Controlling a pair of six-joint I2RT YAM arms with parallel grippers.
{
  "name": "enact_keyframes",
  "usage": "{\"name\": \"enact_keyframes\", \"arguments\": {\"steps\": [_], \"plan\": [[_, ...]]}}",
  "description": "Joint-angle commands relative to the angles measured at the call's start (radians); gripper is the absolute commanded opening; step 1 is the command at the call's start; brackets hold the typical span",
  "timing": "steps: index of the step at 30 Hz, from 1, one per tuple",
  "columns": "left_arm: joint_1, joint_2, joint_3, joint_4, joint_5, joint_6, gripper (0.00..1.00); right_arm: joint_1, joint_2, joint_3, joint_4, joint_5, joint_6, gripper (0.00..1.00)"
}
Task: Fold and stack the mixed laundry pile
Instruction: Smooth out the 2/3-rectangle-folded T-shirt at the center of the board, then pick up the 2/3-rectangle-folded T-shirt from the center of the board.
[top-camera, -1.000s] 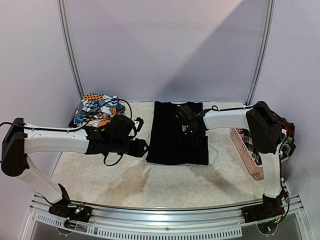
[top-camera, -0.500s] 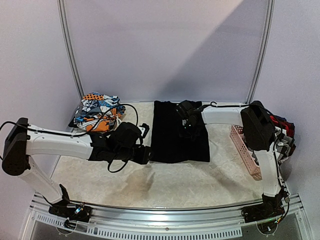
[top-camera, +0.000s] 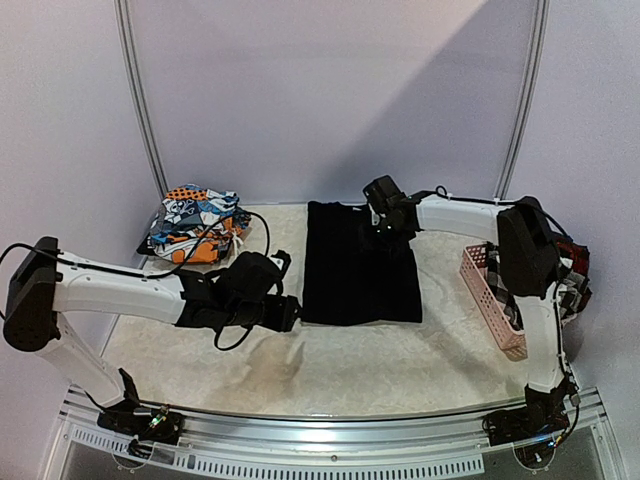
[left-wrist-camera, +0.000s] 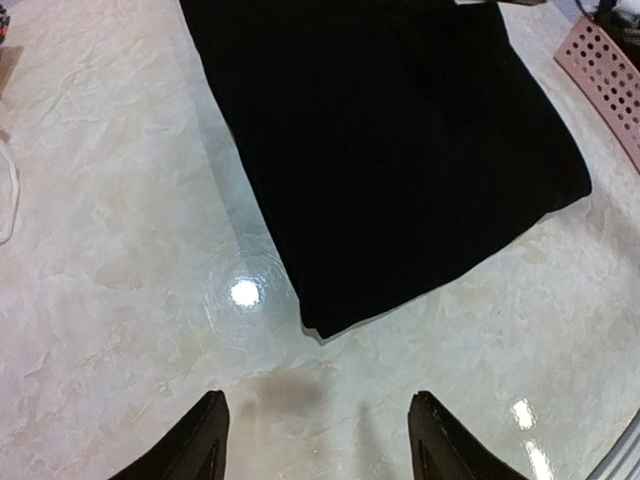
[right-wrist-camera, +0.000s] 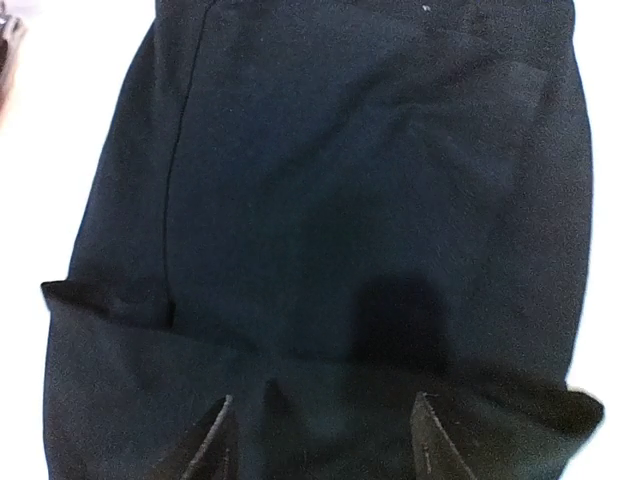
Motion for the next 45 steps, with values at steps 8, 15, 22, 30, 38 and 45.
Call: {"name": "enact_keyframes", "arguments": {"steps": [8, 15, 22, 30, 38, 45], "plan": [[0.042, 0.03, -0.033, 0.114, 0.033, -0.008, 0.63, -0.005, -0.352, -0.398, 0.134, -0.06, 0.029, 0.6], [0.085, 0.128, -0.004, 0.203, 0.141, -0.016, 0.57, -0.074, -0.376, -0.482, 0.16, -0.13, 0.035, 0.42], [0.096, 0.185, 0.005, 0.225, 0.142, -0.024, 0.54, -0.13, -0.259, -0.398, 0.136, -0.148, 0.012, 0.27], [0.099, 0.214, 0.003, 0.246, 0.152, -0.026, 0.53, -0.169, -0.122, -0.302, 0.112, -0.187, -0.006, 0.22], [0.108, 0.238, -0.003, 0.271, 0.14, -0.037, 0.54, -0.191, -0.049, -0.238, 0.093, -0.245, -0.023, 0.21], [0.129, 0.258, -0.019, 0.329, 0.163, -0.055, 0.53, -0.188, -0.169, -0.294, 0.102, -0.304, -0.009, 0.27]]}}
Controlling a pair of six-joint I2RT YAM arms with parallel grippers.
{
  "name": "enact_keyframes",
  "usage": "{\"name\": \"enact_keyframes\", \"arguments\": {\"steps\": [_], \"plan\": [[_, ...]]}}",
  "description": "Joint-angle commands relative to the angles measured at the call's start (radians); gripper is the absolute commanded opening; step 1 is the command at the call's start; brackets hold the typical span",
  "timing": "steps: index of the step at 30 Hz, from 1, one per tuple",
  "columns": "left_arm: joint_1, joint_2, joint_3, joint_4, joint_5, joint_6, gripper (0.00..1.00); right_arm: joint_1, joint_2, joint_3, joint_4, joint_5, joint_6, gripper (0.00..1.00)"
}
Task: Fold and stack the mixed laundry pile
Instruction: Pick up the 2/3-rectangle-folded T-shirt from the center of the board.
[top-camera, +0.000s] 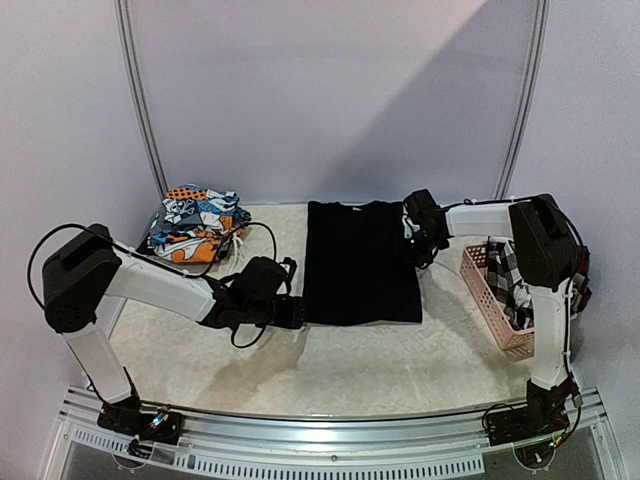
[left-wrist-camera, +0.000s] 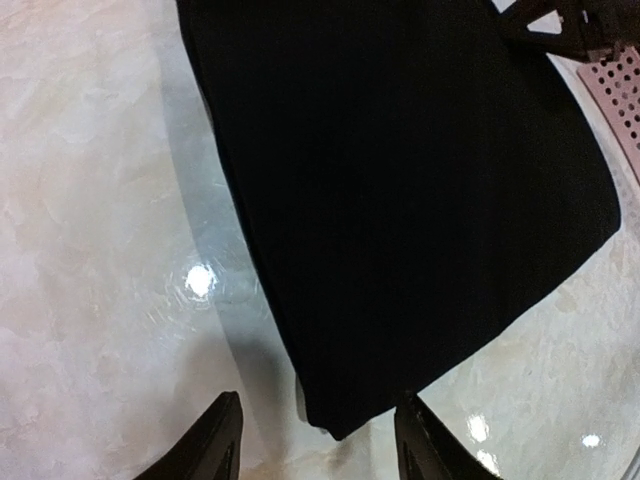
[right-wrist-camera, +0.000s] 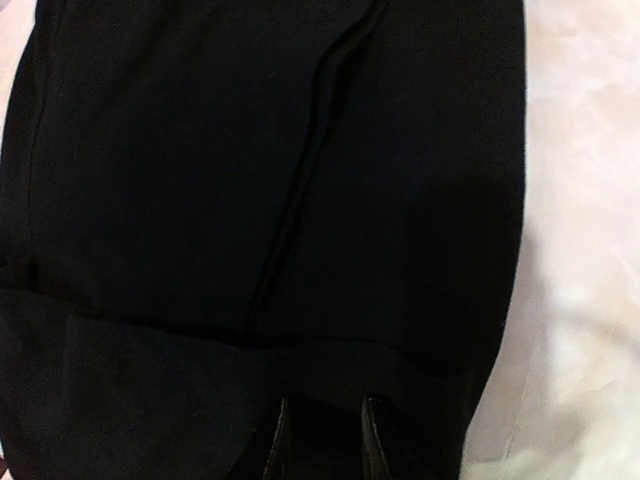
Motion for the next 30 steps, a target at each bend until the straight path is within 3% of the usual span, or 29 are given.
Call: {"name": "enact_keyframes", "arguments": {"steps": [1, 12, 22, 25, 27, 30], "plan": [[0.02, 0.026, -0.007, 0.061, 0.02, -0.017, 0.53, 0.001, -0.123, -0.049, 0.002, -0.054, -0.001, 0.28], [0.023, 0.073, 0.01, 0.044, 0.048, -0.064, 0.41, 0.006, -0.504, -0.419, 0.093, -0.074, 0.057, 0.41], [0.02, 0.13, 0.019, 0.055, 0.1, -0.094, 0.29, 0.022, -0.729, -0.78, 0.182, -0.062, 0.149, 0.43], [0.018, 0.129, 0.02, 0.053, 0.098, -0.103, 0.18, 0.028, -0.751, -0.849, 0.216, -0.086, 0.177, 0.44], [0.018, 0.128, 0.021, 0.036, 0.081, -0.112, 0.01, 0.034, -0.755, -0.884, 0.238, -0.095, 0.191, 0.45], [0.017, 0.125, 0.015, 0.033, 0.069, -0.124, 0.0, 0.043, -0.745, -0.939, 0.305, -0.135, 0.214, 0.49]]}}
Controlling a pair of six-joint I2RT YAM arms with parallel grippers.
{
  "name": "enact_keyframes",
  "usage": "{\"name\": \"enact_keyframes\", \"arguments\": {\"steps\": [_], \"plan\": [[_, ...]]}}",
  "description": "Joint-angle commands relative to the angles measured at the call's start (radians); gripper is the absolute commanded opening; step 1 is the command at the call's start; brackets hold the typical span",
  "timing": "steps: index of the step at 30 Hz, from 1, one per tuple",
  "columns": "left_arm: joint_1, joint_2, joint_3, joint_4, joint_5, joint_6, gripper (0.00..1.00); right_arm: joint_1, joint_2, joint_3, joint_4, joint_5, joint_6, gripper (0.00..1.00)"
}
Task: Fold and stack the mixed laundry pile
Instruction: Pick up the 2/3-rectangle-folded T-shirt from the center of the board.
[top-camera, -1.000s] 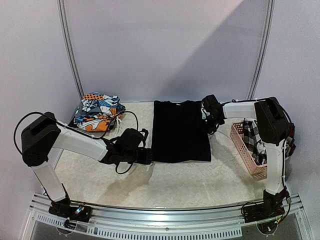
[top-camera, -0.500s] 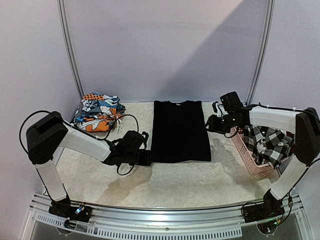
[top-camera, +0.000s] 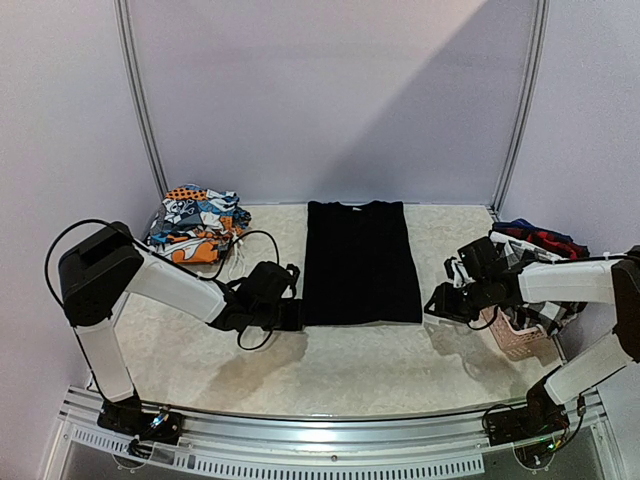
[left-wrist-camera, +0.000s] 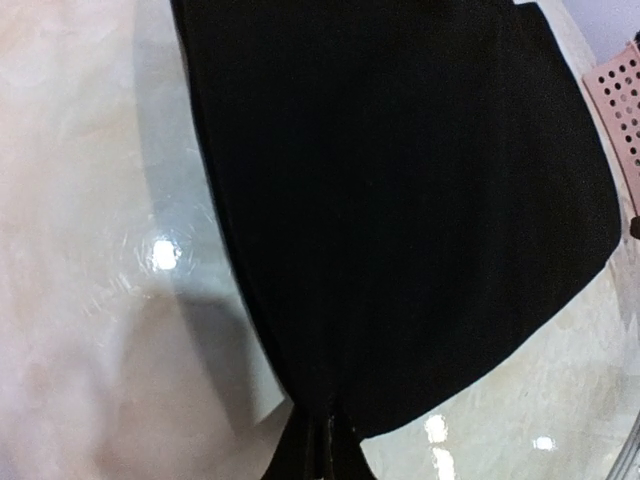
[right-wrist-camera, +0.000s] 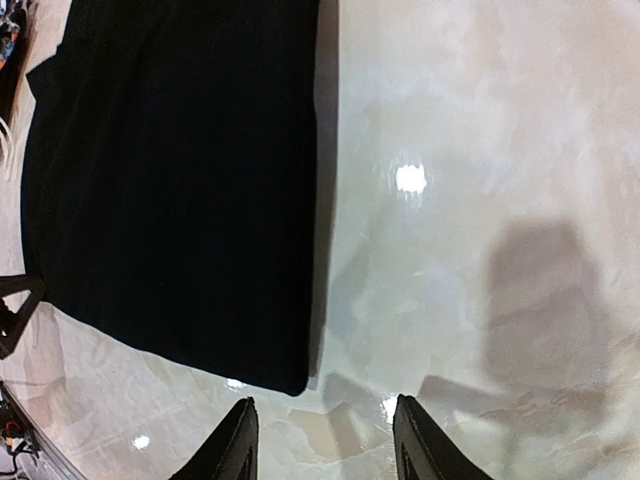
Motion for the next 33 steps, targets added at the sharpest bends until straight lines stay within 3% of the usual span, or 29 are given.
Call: {"name": "enact_keyframes", "arguments": {"steps": [1, 7, 14, 22, 29, 33], "plan": [[0.003, 0.026, -0.004, -0.038, -0.009, -0.023, 0.0, 0.021, -0.002, -0.074, 0.129, -0.073, 0.052, 0.5], [-0.004, 0.026, -0.002, -0.039, -0.011, -0.024, 0.0, 0.035, 0.071, -0.103, 0.226, -0.139, 0.083, 0.52], [-0.005, 0.023, -0.006, -0.047, -0.016, -0.024, 0.0, 0.036, 0.143, -0.093, 0.262, -0.125, 0.089, 0.46], [-0.006, 0.023, -0.007, -0.047, -0.015, -0.025, 0.0, 0.038, 0.182, -0.099, 0.278, -0.127, 0.097, 0.28], [-0.02, 0.002, -0.019, -0.051, -0.018, -0.028, 0.0, 0.063, 0.136, -0.102, 0.253, -0.133, 0.101, 0.01], [-0.043, -0.029, -0.037, -0.067, -0.013, -0.031, 0.0, 0.093, 0.09, -0.108, 0.194, -0.123, 0.091, 0.0]]}}
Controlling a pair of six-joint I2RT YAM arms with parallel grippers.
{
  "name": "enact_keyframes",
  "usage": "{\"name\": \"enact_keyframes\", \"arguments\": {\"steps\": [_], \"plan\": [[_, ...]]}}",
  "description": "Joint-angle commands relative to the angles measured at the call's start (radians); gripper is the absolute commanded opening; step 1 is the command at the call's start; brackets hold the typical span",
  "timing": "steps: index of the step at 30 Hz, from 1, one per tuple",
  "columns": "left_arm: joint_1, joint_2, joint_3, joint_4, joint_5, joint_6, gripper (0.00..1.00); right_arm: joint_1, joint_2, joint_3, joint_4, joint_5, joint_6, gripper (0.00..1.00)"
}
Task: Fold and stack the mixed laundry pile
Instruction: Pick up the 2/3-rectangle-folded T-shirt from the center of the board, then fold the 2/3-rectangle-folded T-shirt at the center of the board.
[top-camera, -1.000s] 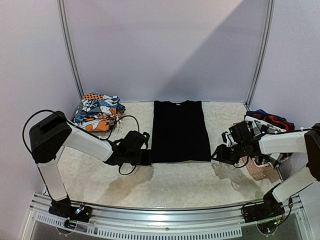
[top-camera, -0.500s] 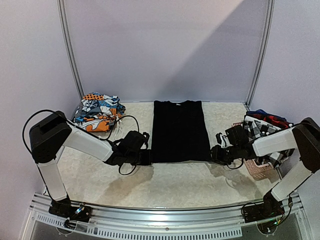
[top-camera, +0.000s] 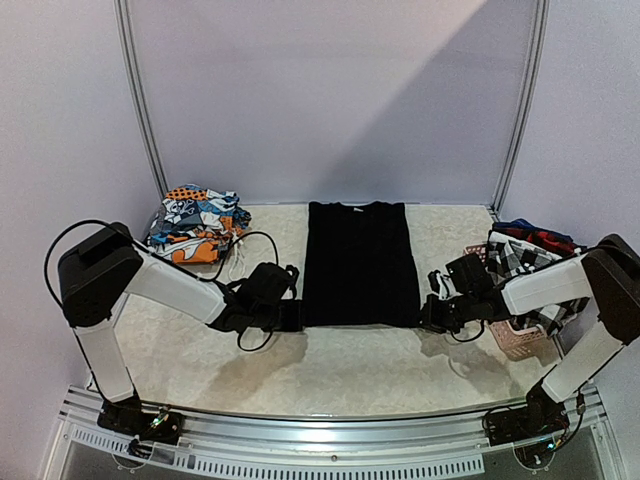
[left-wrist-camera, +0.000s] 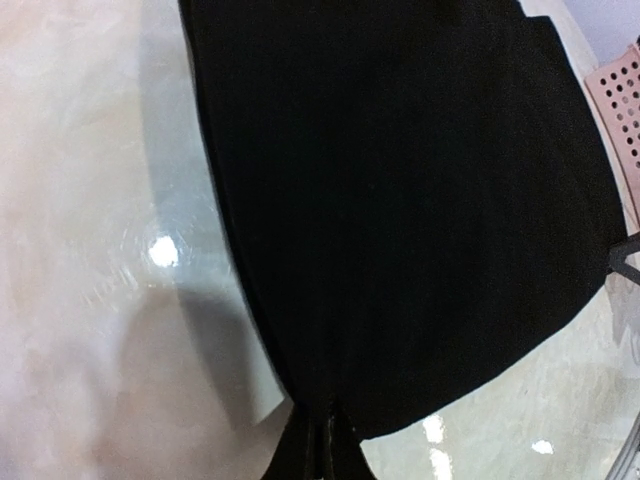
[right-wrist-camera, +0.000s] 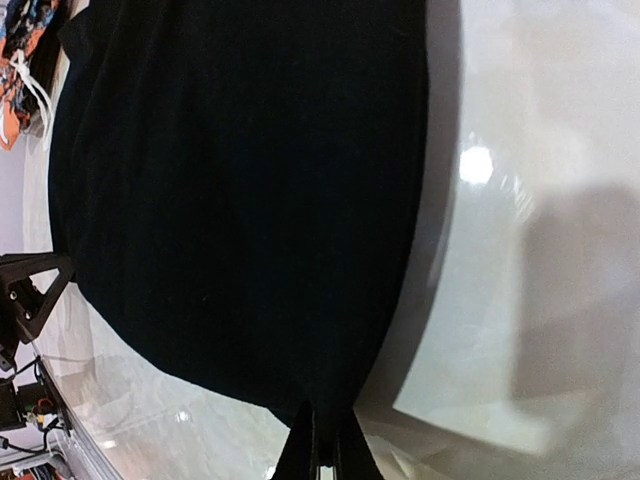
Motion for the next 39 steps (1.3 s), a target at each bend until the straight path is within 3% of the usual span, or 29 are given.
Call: {"name": "enact_keyframes", "arguments": {"steps": [1, 14, 28, 32, 39], "plan": [[-0.038, -0.037, -0.04, -0.071, -0.004, -0.008, 0.0, 0.041, -0.071, -0.026, -0.122, 0.013, -0.009, 0.0], [-0.217, -0.286, -0.098, -0.299, -0.117, -0.066, 0.0, 0.204, -0.42, 0.006, -0.513, 0.197, 0.014, 0.0], [-0.435, -0.596, -0.11, -0.537, -0.249, -0.198, 0.0, 0.443, -0.718, 0.056, -0.802, 0.302, 0.211, 0.0], [-0.463, -0.633, -0.063, -0.593, -0.313, -0.188, 0.0, 0.449, -0.747, 0.13, -0.866, 0.364, 0.214, 0.0], [-0.418, -0.589, 0.03, -0.662, -0.413, -0.142, 0.0, 0.449, -0.667, 0.279, -0.998, 0.644, 0.18, 0.0]]}}
